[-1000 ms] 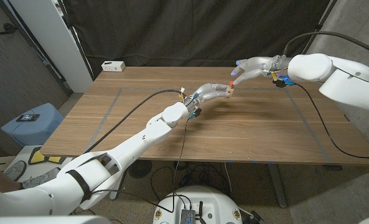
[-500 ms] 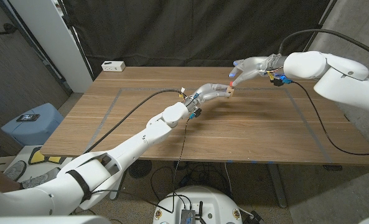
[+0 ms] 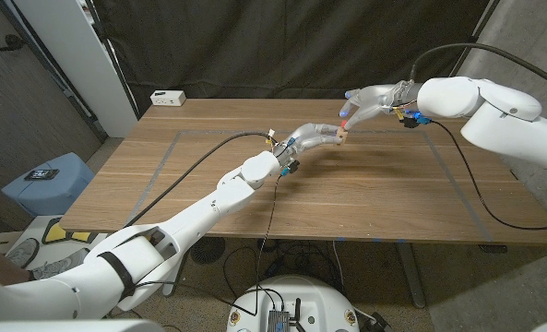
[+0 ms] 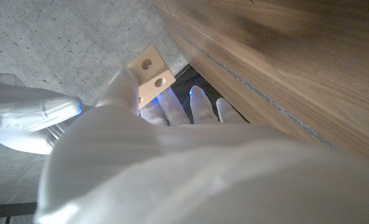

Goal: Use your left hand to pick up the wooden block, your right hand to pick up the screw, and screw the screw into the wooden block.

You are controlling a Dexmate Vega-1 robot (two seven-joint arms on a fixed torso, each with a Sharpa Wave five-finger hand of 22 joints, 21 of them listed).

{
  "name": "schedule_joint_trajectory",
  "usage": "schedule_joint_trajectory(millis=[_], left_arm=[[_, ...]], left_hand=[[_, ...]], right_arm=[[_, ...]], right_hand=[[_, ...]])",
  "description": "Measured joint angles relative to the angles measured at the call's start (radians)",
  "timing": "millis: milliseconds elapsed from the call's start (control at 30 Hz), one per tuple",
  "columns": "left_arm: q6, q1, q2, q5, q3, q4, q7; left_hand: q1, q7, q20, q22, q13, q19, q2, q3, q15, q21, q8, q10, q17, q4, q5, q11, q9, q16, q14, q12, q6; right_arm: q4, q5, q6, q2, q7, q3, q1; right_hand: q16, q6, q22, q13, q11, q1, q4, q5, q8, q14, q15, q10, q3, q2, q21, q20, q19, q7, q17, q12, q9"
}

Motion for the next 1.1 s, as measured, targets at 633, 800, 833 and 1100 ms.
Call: schedule_joint_trajectory(millis=[633, 800, 833, 1100], left_arm=[[0.000, 0.002, 0.001, -0.001, 0.001, -0.001, -0.006], [0.000, 0.002, 0.001, -0.001, 0.002, 0.002, -0.006], [0.000, 0.002, 0.000, -0.001, 0.002, 0.002, -0.006], [0.000, -0.001, 0.000, -0.003, 0.002, 0.007, -0.013]], left_hand=[[0.003, -0.001, 0.000, 0.001, 0.000, 0.000, -0.003, 0.000, 0.000, 0.000, 0.002, 0.000, 0.000, 0.000, -0.001, 0.000, 0.000, 0.000, 0.000, 0.000, 0.006], [0.003, -0.001, 0.000, 0.003, 0.000, 0.000, -0.003, 0.000, 0.000, 0.000, 0.002, 0.000, 0.000, 0.000, 0.001, 0.000, 0.000, 0.000, 0.000, 0.000, 0.006], [0.004, -0.001, 0.000, 0.003, 0.000, 0.000, -0.004, 0.000, 0.000, 0.000, 0.001, 0.000, 0.000, 0.000, 0.001, 0.000, 0.000, 0.000, 0.000, 0.000, 0.006], [0.005, -0.001, 0.000, 0.003, -0.004, 0.000, -0.005, 0.000, 0.000, 0.000, 0.001, 0.000, 0.000, 0.000, 0.001, 0.000, -0.001, 0.000, 0.000, 0.000, 0.006]], right_arm=[[0.001, -0.036, -0.005, 0.013, 0.008, -0.004, -0.009], [0.001, -0.040, -0.005, 0.013, 0.009, -0.004, -0.009], [0.005, -0.042, -0.006, 0.016, 0.010, -0.005, -0.012], [0.007, -0.047, -0.010, 0.016, 0.012, -0.005, -0.015]], right_hand=[[0.000, 0.034, 0.000, 0.000, 0.000, 0.024, 0.004, 0.000, 0.033, 0.011, 0.000, 0.000, 0.012, -0.014, 0.008, -0.002, 0.012, -0.009, 0.002, 0.000, 0.019], [0.000, 0.047, 0.000, 0.000, 0.000, 0.024, 0.008, 0.000, 0.043, 0.015, -0.004, 0.000, 0.016, -0.014, 0.008, -0.002, 0.012, -0.011, 0.002, 0.000, 0.024], [0.000, 0.047, 0.000, 0.000, 0.000, 0.024, 0.008, 0.000, 0.045, 0.015, -0.004, 0.000, 0.016, -0.013, 0.008, -0.002, 0.012, -0.011, 0.002, 0.000, 0.024], [0.006, 0.077, 0.000, 0.000, -0.004, 0.023, 0.012, 0.000, 0.072, 0.018, -0.007, 0.012, 0.020, -0.013, 0.008, -0.007, 0.018, -0.005, 0.006, 0.005, 0.039]])
